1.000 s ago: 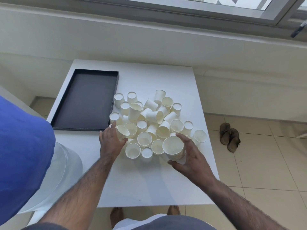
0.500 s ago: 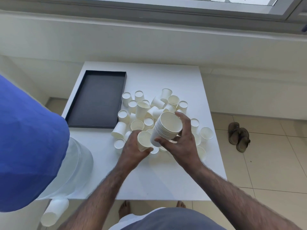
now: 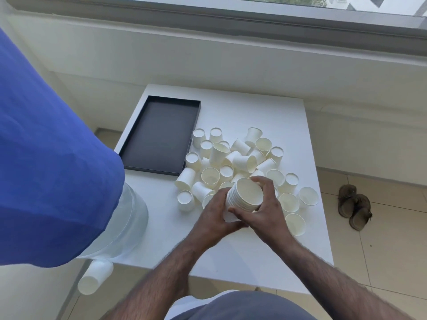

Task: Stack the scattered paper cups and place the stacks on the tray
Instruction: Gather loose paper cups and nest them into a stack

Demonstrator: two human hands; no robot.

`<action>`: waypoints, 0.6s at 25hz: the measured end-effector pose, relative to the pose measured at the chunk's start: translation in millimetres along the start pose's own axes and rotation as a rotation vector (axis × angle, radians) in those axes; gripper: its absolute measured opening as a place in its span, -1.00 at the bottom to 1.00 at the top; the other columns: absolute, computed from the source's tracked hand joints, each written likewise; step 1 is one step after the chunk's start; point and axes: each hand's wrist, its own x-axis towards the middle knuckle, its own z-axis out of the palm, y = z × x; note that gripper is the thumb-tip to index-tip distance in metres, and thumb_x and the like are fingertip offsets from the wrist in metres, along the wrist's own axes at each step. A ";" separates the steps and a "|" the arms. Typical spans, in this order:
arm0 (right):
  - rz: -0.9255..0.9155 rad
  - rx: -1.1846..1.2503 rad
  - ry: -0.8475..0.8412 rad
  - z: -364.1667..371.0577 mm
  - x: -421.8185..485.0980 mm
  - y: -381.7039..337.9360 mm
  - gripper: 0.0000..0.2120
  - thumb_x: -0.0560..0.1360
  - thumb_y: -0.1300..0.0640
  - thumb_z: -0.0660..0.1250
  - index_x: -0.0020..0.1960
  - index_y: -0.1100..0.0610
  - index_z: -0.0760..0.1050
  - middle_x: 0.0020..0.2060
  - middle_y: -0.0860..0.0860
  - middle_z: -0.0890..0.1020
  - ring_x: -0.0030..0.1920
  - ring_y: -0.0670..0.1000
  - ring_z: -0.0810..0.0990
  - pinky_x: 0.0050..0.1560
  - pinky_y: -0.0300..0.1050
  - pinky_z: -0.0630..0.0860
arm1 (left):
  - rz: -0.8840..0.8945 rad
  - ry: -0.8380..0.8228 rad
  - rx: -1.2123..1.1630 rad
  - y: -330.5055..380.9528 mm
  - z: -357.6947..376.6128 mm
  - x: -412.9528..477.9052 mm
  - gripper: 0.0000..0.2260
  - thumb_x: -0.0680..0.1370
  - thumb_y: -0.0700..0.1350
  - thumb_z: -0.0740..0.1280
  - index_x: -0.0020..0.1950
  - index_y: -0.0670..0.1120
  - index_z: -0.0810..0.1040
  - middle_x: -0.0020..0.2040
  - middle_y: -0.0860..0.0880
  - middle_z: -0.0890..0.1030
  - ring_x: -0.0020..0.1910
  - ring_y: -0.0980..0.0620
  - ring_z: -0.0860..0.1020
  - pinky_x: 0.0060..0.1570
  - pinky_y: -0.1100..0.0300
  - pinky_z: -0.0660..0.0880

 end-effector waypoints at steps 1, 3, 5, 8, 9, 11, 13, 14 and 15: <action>0.002 -0.010 0.010 -2.0 1.2 1.3 -0.23 0.23 -0.13 0.61 0.33 -0.16 0.31 0.16 -0.41 0.51 0.14 -0.12 0.60 0.01 -0.20 0.58 | -0.014 -0.020 0.018 -8.0 -5.2 -3.0 -0.13 0.26 0.23 0.68 0.48 0.32 0.33 0.42 0.27 0.48 0.43 0.14 0.47 0.34 0.11 0.49; 0.014 -0.038 0.039 -8.2 4.4 3.2 -0.18 0.26 -0.10 0.62 0.41 -0.20 0.28 0.23 -0.40 0.48 0.21 -0.04 0.58 0.13 -0.12 0.57 | -0.073 0.052 0.062 -29.0 -22.5 -8.7 -0.03 0.19 0.30 0.68 0.52 0.27 0.31 0.47 0.28 0.39 0.47 0.21 0.37 0.39 0.23 0.35; 0.035 -0.055 0.071 -16.4 6.7 5.2 -0.14 0.27 -0.12 0.62 0.45 -0.24 0.26 0.24 -0.37 0.47 0.22 0.03 0.58 0.19 0.02 0.57 | -0.185 0.272 0.138 -54.7 -42.2 -10.3 -0.09 0.25 0.21 0.68 0.51 0.08 0.38 0.43 0.15 0.44 0.40 0.12 0.41 0.34 0.23 0.33; 0.067 -0.076 0.113 -24.4 7.7 8.3 -0.14 0.27 -0.14 0.62 0.46 -0.23 0.26 0.26 -0.35 0.47 0.26 0.00 0.54 0.26 0.07 0.55 | -0.421 0.462 0.327 -81.9 -60.1 -2.3 -0.25 0.43 0.01 0.62 0.53 -0.09 0.38 0.45 -0.10 0.43 0.41 -0.19 0.41 0.31 -0.01 0.41; 0.071 -0.087 0.121 -25.3 7.0 9.2 -0.13 0.27 -0.15 0.61 0.47 -0.21 0.27 0.27 -0.38 0.45 0.28 -0.02 0.52 0.27 0.04 0.54 | -0.473 0.453 0.362 -87.1 -61.8 2.5 -0.27 0.47 -0.01 0.60 0.54 -0.10 0.36 0.46 -0.13 0.41 0.42 -0.23 0.40 0.29 -0.08 0.44; 0.075 -0.108 0.127 -25.4 5.2 10.7 -0.12 0.26 -0.18 0.59 0.48 -0.21 0.26 0.28 -0.44 0.42 0.28 -0.09 0.51 0.26 -0.04 0.54 | -0.534 0.417 0.400 -93.9 -61.0 13.0 -0.29 0.48 0.01 0.58 0.55 -0.11 0.36 0.45 -0.15 0.42 0.42 -0.25 0.39 0.22 -0.16 0.50; 0.087 -0.122 0.119 -24.1 2.8 10.7 -0.12 0.24 -0.23 0.58 0.47 -0.24 0.26 0.29 -0.40 0.44 0.25 -0.17 0.52 0.23 -0.12 0.54 | -0.574 0.394 0.416 -98.6 -58.6 21.4 -0.31 0.48 0.05 0.57 0.52 -0.10 0.39 0.42 -0.13 0.45 0.41 -0.23 0.41 0.14 -0.17 0.54; 0.095 -0.129 0.113 -23.6 1.4 10.9 -0.12 0.24 -0.24 0.58 0.46 -0.26 0.25 0.30 -0.37 0.45 0.21 -0.16 0.55 0.21 -0.13 0.55 | -0.577 0.377 0.426 -100.6 -57.7 25.0 -0.34 0.48 0.06 0.56 0.50 -0.09 0.40 0.40 -0.11 0.47 0.40 -0.21 0.42 0.12 -0.16 0.55; 0.102 -0.138 0.108 -22.7 0.3 11.1 -0.12 0.24 -0.23 0.58 0.46 -0.27 0.25 0.31 -0.34 0.46 0.19 -0.11 0.57 0.21 -0.09 0.56 | -0.568 0.352 0.438 -102.8 -57.5 27.7 -0.38 0.49 0.07 0.55 0.47 -0.08 0.42 0.38 -0.10 0.49 0.38 -0.19 0.43 0.11 -0.14 0.55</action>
